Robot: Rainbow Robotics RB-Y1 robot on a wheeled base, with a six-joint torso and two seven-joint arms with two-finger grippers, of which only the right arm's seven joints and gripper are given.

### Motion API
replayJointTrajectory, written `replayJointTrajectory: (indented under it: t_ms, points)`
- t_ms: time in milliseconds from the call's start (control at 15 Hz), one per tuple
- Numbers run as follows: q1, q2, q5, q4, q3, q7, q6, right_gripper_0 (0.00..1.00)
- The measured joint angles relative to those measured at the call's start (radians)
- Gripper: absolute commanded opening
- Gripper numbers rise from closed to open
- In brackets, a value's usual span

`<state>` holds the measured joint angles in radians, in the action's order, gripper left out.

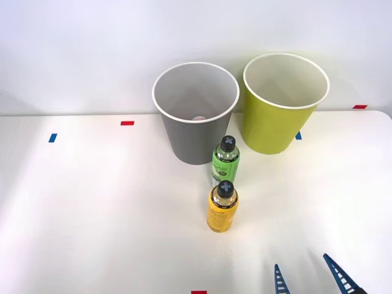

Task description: Put cans in the gray bin, plastic bottles in the light green bin

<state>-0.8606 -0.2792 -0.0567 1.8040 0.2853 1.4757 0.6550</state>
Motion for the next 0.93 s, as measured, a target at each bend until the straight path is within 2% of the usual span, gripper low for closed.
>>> replayJointTrajectory:
  t_ms: [933]
  points:
    - [0.000,0.000,0.000,0.000,0.000,0.000,0.000,1.00]
